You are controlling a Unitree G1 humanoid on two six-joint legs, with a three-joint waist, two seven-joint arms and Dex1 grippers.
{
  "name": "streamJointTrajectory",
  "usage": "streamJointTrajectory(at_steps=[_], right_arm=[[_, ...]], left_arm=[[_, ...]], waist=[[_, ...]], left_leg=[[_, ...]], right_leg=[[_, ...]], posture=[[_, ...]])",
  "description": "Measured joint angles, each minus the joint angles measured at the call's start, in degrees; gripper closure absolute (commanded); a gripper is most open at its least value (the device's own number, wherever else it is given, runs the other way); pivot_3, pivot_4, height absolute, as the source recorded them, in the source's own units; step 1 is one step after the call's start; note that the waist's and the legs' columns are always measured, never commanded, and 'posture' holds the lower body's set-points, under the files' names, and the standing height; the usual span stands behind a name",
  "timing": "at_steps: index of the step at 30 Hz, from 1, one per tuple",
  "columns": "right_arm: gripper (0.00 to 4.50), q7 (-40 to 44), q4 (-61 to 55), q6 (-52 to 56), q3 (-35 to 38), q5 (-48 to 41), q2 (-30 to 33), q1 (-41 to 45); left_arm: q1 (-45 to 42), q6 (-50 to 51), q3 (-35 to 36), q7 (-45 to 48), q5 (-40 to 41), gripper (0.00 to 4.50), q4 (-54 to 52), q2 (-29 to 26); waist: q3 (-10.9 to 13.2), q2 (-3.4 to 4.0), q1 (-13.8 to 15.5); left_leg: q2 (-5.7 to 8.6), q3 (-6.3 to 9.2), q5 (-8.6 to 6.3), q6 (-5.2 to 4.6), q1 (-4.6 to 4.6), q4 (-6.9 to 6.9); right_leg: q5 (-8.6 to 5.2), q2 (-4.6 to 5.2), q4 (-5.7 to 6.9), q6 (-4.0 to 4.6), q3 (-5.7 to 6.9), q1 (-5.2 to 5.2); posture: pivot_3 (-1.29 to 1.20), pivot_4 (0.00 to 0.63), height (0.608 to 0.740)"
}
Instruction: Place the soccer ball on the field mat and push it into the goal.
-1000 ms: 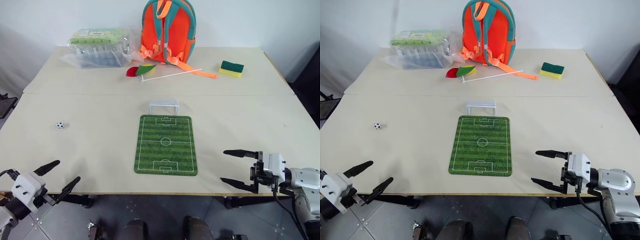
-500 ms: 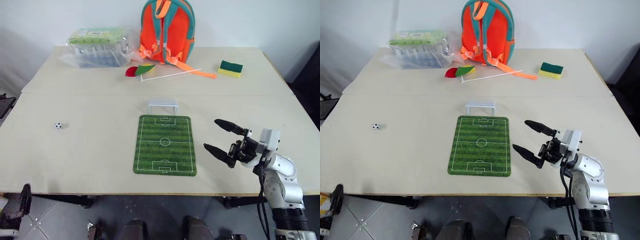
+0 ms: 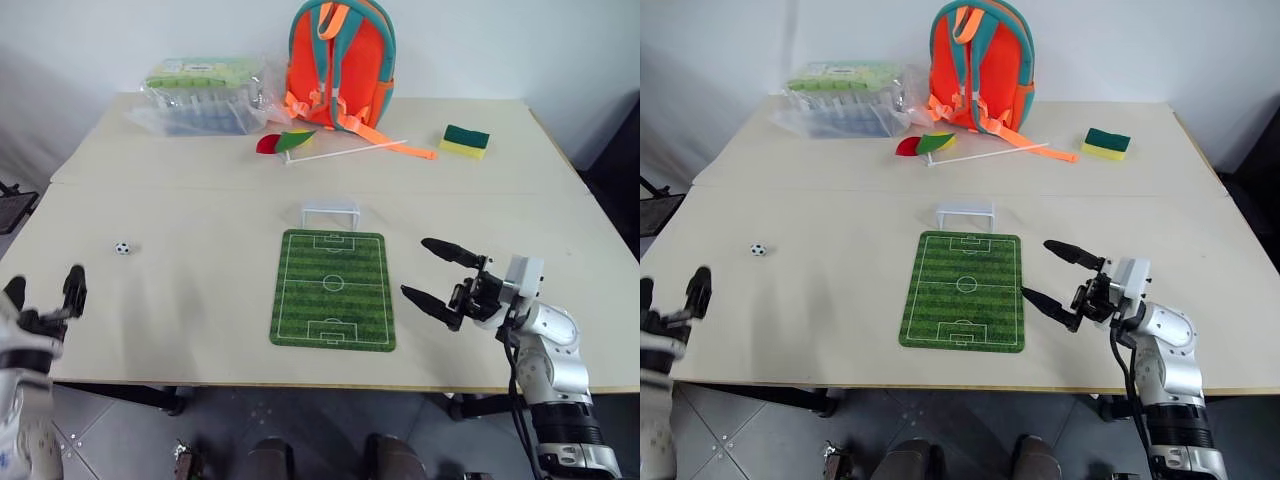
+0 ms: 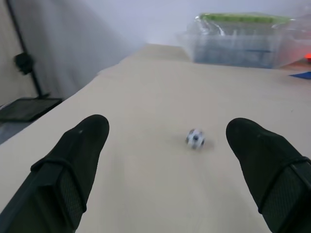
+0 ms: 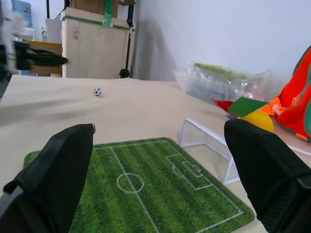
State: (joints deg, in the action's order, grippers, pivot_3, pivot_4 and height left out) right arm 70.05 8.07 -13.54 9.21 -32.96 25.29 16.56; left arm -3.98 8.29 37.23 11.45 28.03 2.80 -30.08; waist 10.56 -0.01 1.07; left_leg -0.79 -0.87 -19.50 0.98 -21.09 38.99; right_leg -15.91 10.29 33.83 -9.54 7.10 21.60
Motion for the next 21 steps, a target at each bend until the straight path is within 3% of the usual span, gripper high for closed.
streamJointTrajectory(at_steps=[7,15,18,21], right_arm=[[0.0,-2.14,-1.43,0.39,-0.8,0.67,-1.41,0.07],[0.0,-5.18,-5.87,3.65,-2.11,0.78,-1.68,-1.86],[0.0,-5.83,-6.2,3.99,-2.1,0.78,-1.68,-1.89],[0.0,-6.39,-7.36,4.2,-2.1,0.78,-1.68,-1.99]], left_arm=[[-17.7,1.98,-9.28,2.4,-6.83,0.05,22.02,-5.03],[-24.94,-3.39,-12.88,4.15,-10.74,0.05,36.77,-5.09],[-26.46,-4.76,-13.27,4.27,-11.45,0.66,39.74,-5.09],[-27.04,-5.95,-13.42,4.47,-11.68,1.65,41.71,-5.08]], waist=[[0.0,-0.01,-0.53],[0.0,-0.02,-1.31],[0.0,-0.02,-1.22],[0.0,-0.02,-1.18]], left_leg=[[-0.02,-0.07,0.0,0.01,-0.02,-0.03],[-0.02,-0.09,0.0,0.02,-0.02,-0.03],[-0.02,-0.09,0.0,0.02,-0.01,-0.02],[-0.02,-0.09,0.0,0.02,-0.01,-0.02]], right_leg=[[0.0,-0.03,-0.02,0.0,0.02,0.05],[0.0,-0.02,-0.03,-0.01,0.01,0.06],[0.0,-0.02,-0.02,-0.01,0.01,0.05],[0.0,-0.02,-0.01,-0.01,0.01,0.05]], posture=[[0.0,0.15,0.74],[0.0,0.15,0.74],[0.0,0.15,0.74],[0.0,0.15,0.74]])
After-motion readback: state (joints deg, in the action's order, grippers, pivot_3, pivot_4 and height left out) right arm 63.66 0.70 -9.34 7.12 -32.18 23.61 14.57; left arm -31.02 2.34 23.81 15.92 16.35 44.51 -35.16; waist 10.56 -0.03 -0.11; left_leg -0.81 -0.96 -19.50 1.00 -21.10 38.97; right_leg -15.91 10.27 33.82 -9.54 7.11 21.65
